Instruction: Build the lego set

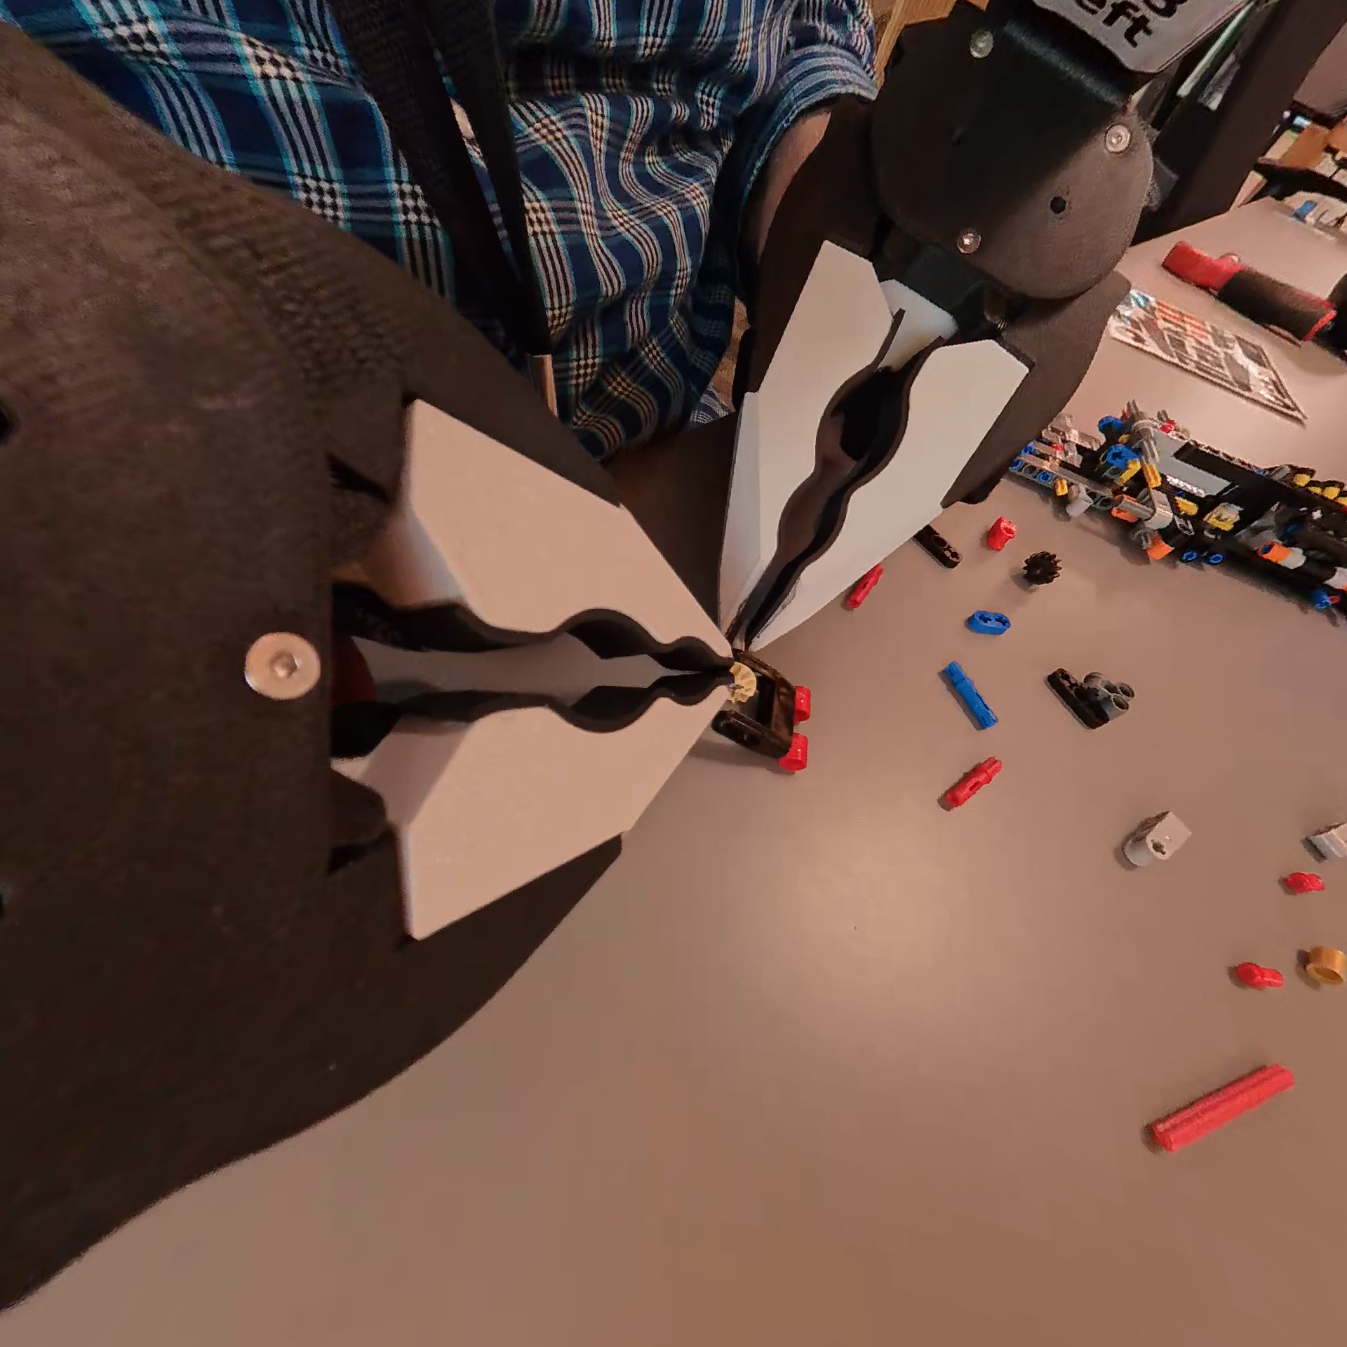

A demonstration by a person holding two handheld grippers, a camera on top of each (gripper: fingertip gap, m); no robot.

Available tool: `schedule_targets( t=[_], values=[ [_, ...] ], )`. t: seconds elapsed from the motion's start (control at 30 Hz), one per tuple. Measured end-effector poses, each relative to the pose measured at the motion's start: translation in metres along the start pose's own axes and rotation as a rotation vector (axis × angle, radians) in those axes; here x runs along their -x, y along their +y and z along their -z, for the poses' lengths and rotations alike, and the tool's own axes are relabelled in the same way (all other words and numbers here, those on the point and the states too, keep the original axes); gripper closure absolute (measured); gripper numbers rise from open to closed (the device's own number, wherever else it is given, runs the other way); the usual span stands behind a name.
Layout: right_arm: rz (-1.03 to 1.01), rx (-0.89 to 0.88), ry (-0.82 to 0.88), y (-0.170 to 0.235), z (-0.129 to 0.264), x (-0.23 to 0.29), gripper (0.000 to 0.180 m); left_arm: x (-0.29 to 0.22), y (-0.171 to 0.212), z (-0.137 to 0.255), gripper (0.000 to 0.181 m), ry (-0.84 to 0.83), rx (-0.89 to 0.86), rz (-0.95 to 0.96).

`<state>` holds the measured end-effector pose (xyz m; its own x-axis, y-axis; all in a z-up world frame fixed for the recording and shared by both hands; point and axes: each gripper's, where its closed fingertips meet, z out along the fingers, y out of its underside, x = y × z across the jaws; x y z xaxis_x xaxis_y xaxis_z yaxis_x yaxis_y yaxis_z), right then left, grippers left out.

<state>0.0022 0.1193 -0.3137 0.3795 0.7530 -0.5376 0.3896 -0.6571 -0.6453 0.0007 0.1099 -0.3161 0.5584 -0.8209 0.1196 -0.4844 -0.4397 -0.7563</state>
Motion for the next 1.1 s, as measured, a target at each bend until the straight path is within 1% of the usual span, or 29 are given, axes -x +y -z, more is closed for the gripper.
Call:
schedule_targets(
  t=[0.23,0.73,1.1],
  values=[
    [0.025,-0.017,0.017,-0.0009,0.0012,0.0005,0.179,-0.0006,-0.0013,0.0008,0.179,0.007,-0.009,0.001],
    [0.137,-0.025,0.108,-0.0002,-0.0012,0.0005,0.168,-0.0011,-0.0042,0.0018,0.179,0.000,-0.026,-0.013],
    [0.163,-0.054,0.144,-0.0023,0.0006,0.0007,0.169,-0.0008,-0.0048,0.0020,0.179,-0.001,-0.032,-0.011]
  ],
)
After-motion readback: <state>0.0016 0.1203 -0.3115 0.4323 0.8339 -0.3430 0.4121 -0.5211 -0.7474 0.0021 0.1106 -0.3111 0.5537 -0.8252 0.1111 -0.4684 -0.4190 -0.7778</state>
